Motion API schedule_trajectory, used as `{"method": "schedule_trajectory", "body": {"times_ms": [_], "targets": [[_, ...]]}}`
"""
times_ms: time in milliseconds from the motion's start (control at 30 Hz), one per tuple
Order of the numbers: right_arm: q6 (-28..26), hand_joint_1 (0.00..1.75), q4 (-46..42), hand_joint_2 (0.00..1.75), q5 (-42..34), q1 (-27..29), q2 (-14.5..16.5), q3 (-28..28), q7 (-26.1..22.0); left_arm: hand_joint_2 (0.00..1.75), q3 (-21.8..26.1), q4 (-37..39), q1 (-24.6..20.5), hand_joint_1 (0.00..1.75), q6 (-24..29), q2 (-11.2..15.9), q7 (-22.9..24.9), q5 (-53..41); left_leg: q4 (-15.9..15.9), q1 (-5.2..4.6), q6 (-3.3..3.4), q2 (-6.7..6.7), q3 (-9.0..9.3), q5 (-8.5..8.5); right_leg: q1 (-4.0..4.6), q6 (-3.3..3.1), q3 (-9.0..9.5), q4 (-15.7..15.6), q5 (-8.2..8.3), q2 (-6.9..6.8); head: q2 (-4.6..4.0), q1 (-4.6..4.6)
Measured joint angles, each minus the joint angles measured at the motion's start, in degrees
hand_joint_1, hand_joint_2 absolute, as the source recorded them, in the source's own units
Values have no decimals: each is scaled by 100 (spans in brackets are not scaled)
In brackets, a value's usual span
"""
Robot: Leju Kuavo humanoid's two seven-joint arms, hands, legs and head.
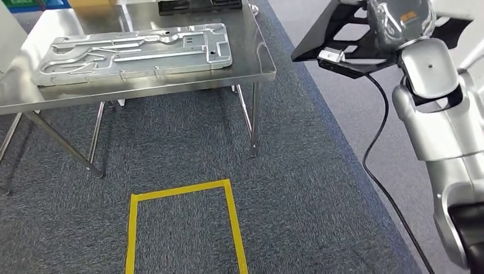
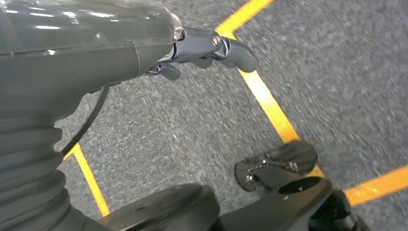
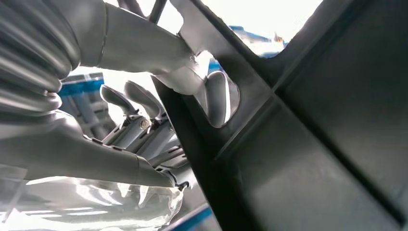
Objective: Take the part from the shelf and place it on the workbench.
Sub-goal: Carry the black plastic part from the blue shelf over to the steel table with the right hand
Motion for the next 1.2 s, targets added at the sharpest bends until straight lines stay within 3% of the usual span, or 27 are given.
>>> {"method": "schedule_trajectory", "body": {"times_ms": [67,100,167,200,233,300,333,367,400,467,500,533,600,667,733,800,833,867,933,967,1067,1133,1200], "targets": [[71,175,106,175,17,-206,5,71,-40,175,14,3,-43,0,-4,1,20,-2,-59,-41,52,26,165,-87,-41,82,-6,159,84,36,0,-1],[86,175,140,175,21,-284,1,91,-57,175,20,3,-56,0,-5,8,29,-2,-142,-39,82,36,275,-139,-57,110,-128,416,248,14,0,-1],[103,175,204,175,26,-411,-7,150,-86,175,43,3,-64,0,-4,19,38,-1,-342,5,106,44,558,-243,-67,160,-655,1178,544,-61,0,-1],[116,175,244,175,29,-445,-10,187,-103,175,54,3,-62,0,-2,23,39,1,-423,23,102,41,710,-315,-74,189,-951,1493,524,-102,0,-1],[135,175,288,175,28,-469,-14,225,-127,175,63,3,-64,0,-2,19,37,1,-480,46,91,32,864,-403,-85,220,-1230,1683,352,-122,0,-1],[188,175,373,175,6,-504,-23,289,-187,175,68,7,-43,0,-3,1,38,0,-535,102,47,-1,1179,-603,-118,290,-1644,1676,-161,-139,0,-1],[218,175,417,175,-10,-540,-25,319,-224,175,69,10,-24,0,-5,-9,40,-1,-539,133,20,-18,1334,-715,-135,324,-1776,1507,-310,-153,0,-1],[249,175,475,175,-23,-599,-25,357,-258,175,71,12,-5,0,-8,-16,42,-2,-535,162,-15,-32,1488,-836,-155,358,-1868,1239,-232,-175,0,-1],[282,175,550,175,-30,-666,-25,406,-297,175,74,14,12,0,-13,-20,44,-4,-529,182,-53,-44,1611,-964,-178,387,-1923,885,163,-209,0,-1],[369,175,828,175,2,-891,-7,590,-406,175,85,23,19,0,3,-22,52,-30,-442,191,-140,-66,1792,-1228,-201,367,-1998,234,1332,-282,0,-1],[407,175,991,175,31,-1025,11,715,-464,175,90,27,18,0,25,-18,63,-53,-410,183,-182,-62,1835,-1330,-194,315,-2026,98,1732,-292,0,-3],[436,175,1156,175,57,-1183,35,834,-517,175,93,31,7,0,57,-15,74,-82,-351,177,-223,-54,1869,-1379,-184,251,-2054,72,1870,-288,0,-3],[428,175,1431,175,55,-1479,115,1020,-571,175,93,31,-19,0,105,-9,86,-115,-148,179,-297,-25,1787,-1311,-182,138,-2028,132,1770,-257,0,-4],[362,175,1731,175,26,-1752,234,1167,-589,175,98,31,-48,0,122,-9,87,-110,402,194,-356,-8,1466,-1255,-185,52,-1926,80,1699,-246,0,-5],[306,175,2058,175,36,-1963,378,1333,-597,175,108,31,-63,0,119,-9,91,-87,1021,203,-398,5,1026,-1542,-167,-1,-1825,45,1619,-224,0,-7],[275,175,2399,175,68,-2120,561,1502,-598,175,126,31,-63,0,110,-9,91,-69,1275,205,-411,12,700,-1869,-147,-15,-1738,44,1540,-189,0,-7],[254,175,2574,175,85,-2190,663,1581,-593,175,141,31,-62,0,101,-9,87,-64,1177,204,-404,15,639,-1826,-135,-16,-1692,45,1504,-173,0,-7],[227,175,2757,175,103,-2262,770,1658,-586,175,158,31,-62,0,90,-9,81,-58,927,202,-384,20,656,-1619,-124,-14,-1642,46,1471,-162,0,-7],[148,175,3122,175,156,-2409,974,1802,-566,175,197,31,-64,0,65,-7,59,-34,206,181,-307,36,823,-1023,-107,0,-1552,47,1422,-153,0,-6],[104,175,3300,175,195,-2488,1070,1874,-554,175,216,31,-70,0,57,-5,47,-18,-54,161,-264,43,887,-894,-102,19,-1528,47,1409,-148,0,-6],[-12,175,3783,175,299,-2680,1299,2061,-517,175,262,31,-71,0,31,-2,16,16,-261,122,-137,37,927,-919,-94,161,-1529,131,1418,-134,0,-7],[-86,175,4044,175,333,-2757,1425,2140,-504,175,286,31,-53,0,10,-1,0,21,-304,134,-32,30,993,-827,-105,240,-1581,305,1395,-149,0,-5],[-171,175,4273,175,372,-2831,1550,2208,-496,175,320,31,-55,0,-4,-2,-9,29,-312,135,31,35,1056,-777,-117,276,-1803,721,1115,-164,0,-5]]}}
